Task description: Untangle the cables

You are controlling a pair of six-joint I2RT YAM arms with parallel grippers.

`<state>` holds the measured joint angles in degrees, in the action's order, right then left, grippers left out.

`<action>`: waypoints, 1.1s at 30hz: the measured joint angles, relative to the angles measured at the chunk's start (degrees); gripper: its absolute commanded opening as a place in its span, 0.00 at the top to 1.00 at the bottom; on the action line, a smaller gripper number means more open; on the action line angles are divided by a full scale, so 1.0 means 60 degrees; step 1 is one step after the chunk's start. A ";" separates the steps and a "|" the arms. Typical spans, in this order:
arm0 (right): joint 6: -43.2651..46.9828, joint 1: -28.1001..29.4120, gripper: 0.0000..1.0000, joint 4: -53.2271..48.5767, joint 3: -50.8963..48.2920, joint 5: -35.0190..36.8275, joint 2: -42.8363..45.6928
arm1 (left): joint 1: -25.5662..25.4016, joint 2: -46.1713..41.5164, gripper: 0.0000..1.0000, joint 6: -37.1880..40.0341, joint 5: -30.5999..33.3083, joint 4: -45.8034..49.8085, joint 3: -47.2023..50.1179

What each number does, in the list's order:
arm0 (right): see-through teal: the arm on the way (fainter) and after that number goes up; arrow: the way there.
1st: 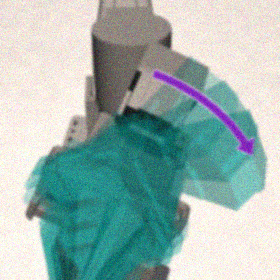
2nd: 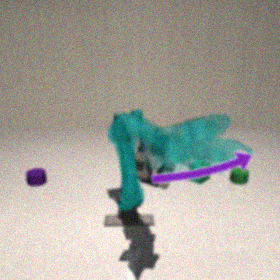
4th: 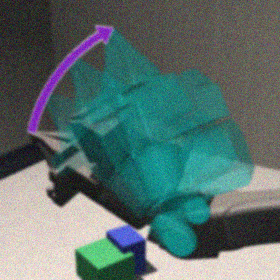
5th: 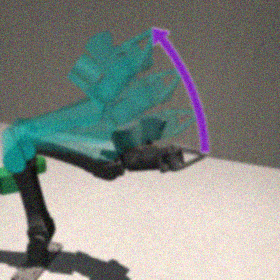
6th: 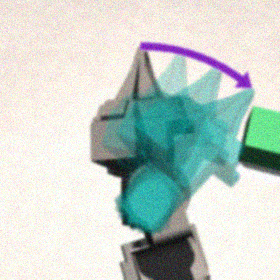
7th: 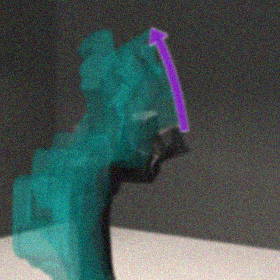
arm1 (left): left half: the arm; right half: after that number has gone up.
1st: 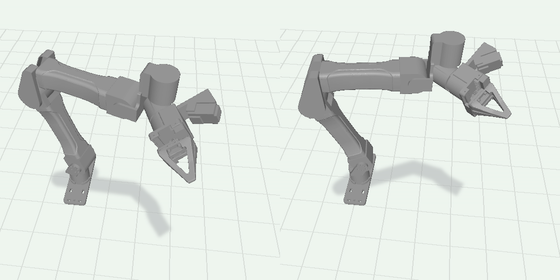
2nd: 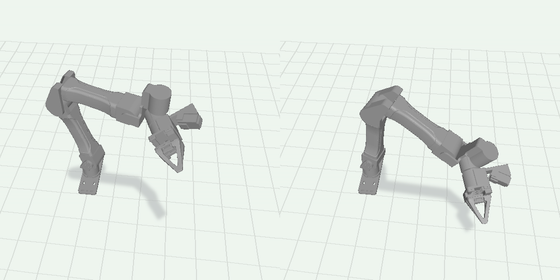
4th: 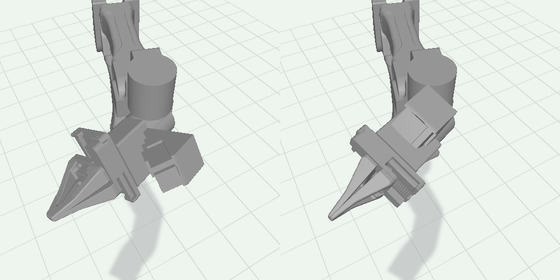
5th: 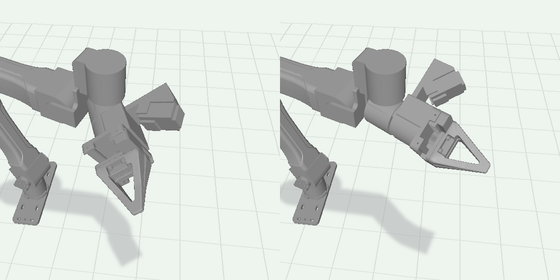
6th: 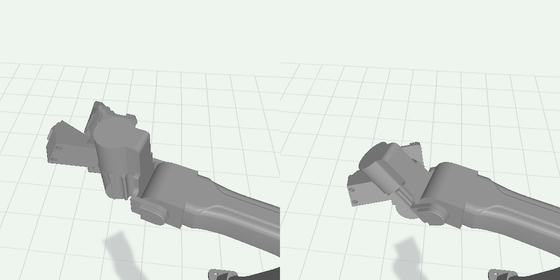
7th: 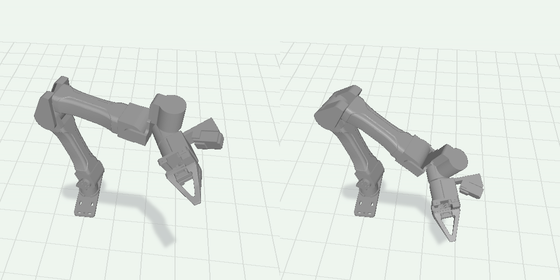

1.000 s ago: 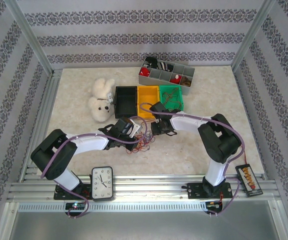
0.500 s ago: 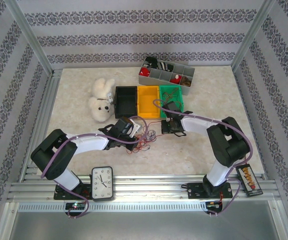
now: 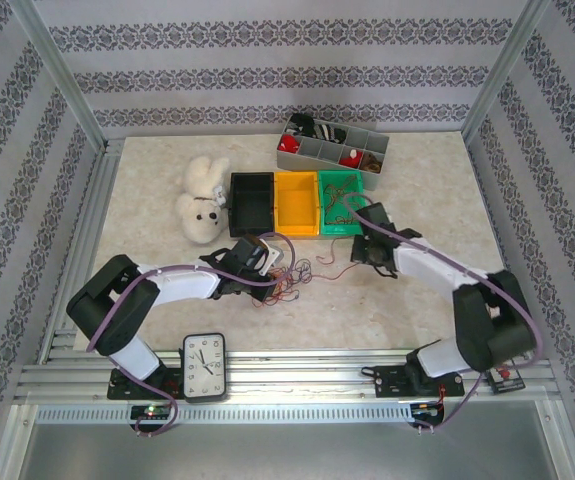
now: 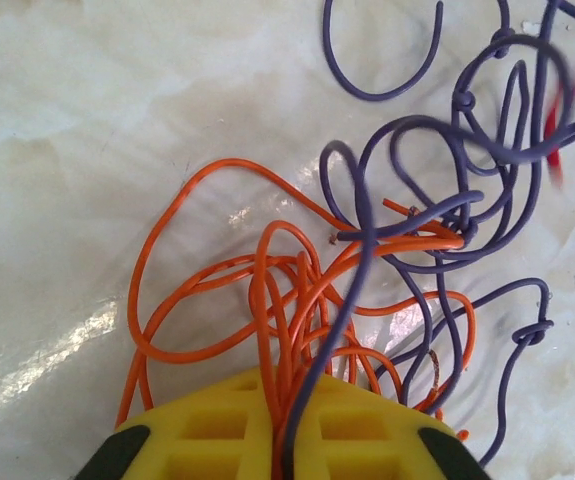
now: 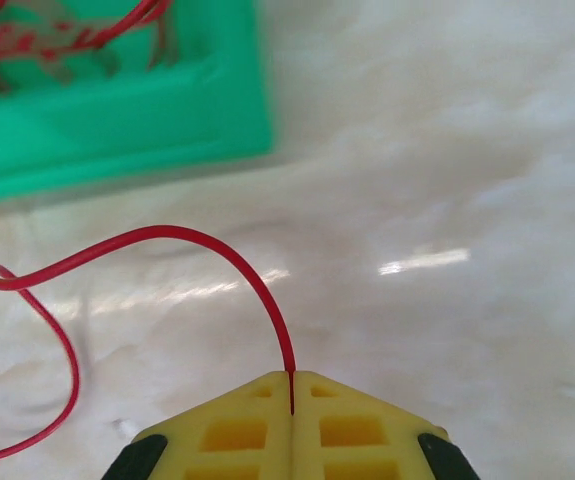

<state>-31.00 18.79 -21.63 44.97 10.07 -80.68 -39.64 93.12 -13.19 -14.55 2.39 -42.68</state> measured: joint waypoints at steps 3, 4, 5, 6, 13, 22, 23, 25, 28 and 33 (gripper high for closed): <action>-0.0233 -0.0914 1.00 -0.0066 -0.0353 0.0306 0.0911 | 0.0000 0.0018 1.00 -0.0015 0.0004 -0.0004 -0.0015; -0.0299 -0.1228 1.00 -0.0087 -0.0466 0.0382 0.1195 | 0.0000 0.0029 1.00 -0.0015 0.0000 -0.0004 -0.0015; -0.0342 -0.1497 1.00 -0.0102 -0.0561 0.0433 0.1435 | 0.0000 0.0029 1.00 -0.0015 0.0000 -0.0004 -0.0018; -0.0364 -0.1818 1.00 -0.0149 -0.0645 0.0474 0.1705 | 0.0000 0.0029 1.00 -0.0015 0.0000 -0.0007 -0.0018; -0.0270 -0.2488 1.00 -0.0346 -0.0557 0.0539 0.3297 | 0.0000 0.0058 1.00 -0.0022 -0.0007 -0.0018 -0.0029; 0.0284 -0.2484 0.99 -0.0142 0.1282 0.0568 0.3115 | 0.0000 0.0226 1.00 -0.0142 -0.0062 -0.0106 -0.0164; 0.0353 -0.2481 0.99 -0.0073 0.1515 0.0572 0.2841 | 0.0000 0.0229 1.00 -0.0160 -0.0073 -0.0117 -0.0164; 0.0499 -0.2415 0.99 0.0106 0.2000 0.0630 0.2135 | 0.0000 0.0244 1.00 -0.0171 -0.0076 -0.0153 -0.0164; 0.0718 -0.2266 0.99 0.0295 0.2521 0.0750 0.1268 | 0.0000 0.0248 1.00 -0.0175 -0.0076 -0.0171 -0.0164; 0.1035 -0.1949 0.99 0.0339 0.3053 0.1031 0.0124 | 0.0000 0.0259 1.00 -0.0204 -0.0076 -0.0208 -0.0164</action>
<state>-24.80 7.09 -19.59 63.29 16.25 -79.94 -39.64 94.67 -14.41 -15.00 1.15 -43.66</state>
